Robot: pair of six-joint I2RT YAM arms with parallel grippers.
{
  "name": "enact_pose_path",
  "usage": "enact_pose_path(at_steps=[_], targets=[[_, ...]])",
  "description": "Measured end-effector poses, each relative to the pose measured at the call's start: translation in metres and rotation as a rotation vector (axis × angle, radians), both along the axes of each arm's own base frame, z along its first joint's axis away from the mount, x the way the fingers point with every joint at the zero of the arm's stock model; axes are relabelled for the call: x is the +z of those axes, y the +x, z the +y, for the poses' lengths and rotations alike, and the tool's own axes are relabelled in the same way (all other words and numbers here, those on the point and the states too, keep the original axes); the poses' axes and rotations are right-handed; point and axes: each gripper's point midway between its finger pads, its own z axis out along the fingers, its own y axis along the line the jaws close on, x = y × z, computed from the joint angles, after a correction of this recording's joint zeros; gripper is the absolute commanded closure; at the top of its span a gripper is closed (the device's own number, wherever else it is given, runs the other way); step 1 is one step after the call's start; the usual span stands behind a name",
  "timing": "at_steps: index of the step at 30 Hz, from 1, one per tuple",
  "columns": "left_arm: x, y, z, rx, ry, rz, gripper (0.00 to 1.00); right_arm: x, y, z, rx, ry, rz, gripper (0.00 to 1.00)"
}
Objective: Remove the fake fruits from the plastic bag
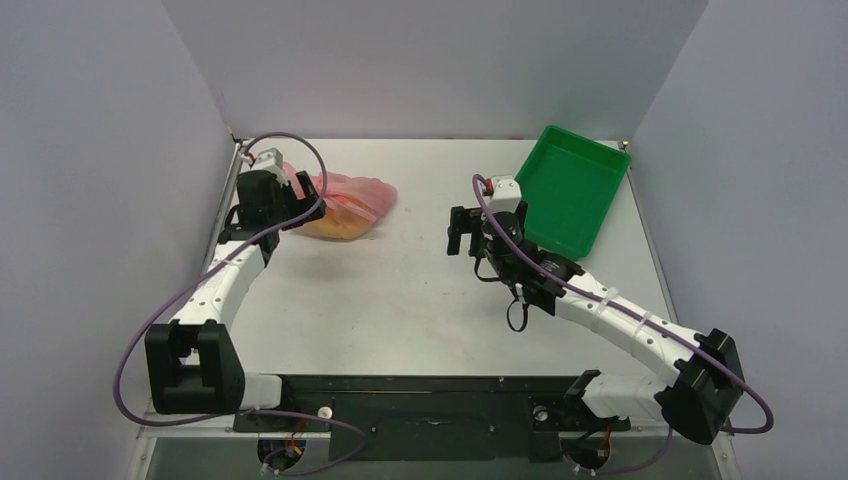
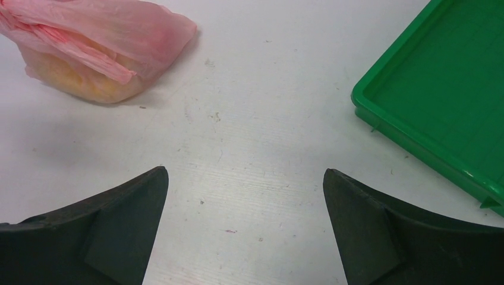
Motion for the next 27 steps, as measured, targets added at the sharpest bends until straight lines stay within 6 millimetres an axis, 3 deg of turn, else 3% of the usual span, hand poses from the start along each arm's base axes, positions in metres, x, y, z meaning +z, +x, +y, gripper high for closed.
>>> enact_pose_path(at_steps=[5,11,16,21,22,24,27], targets=[[0.0,0.017,0.0,0.033,-0.097,0.018,0.16,0.001,0.002,0.008,0.019,0.006,0.011,0.01],[0.007,0.054,0.014,0.185,-0.247,0.038,0.17,0.005,0.003,0.01,0.024,0.01,0.009,0.01],[-0.002,0.071,0.014,0.276,-0.372,0.081,0.19,0.01,0.001,0.008,0.022,0.015,-0.003,0.01],[-0.02,0.09,0.004,0.299,-0.472,0.141,0.42,0.012,-0.002,0.003,0.019,0.016,-0.012,0.01],[-0.025,0.09,0.002,0.296,-0.48,0.157,0.46,0.011,-0.002,0.003,0.019,0.015,-0.01,0.01],[-0.034,0.088,0.0,0.284,-0.492,0.184,0.67,0.007,-0.003,0.002,0.019,0.01,-0.005,0.01],[-0.041,0.08,-0.002,0.256,-0.506,0.204,0.79,0.002,-0.004,0.001,0.02,0.002,0.004,0.03]])
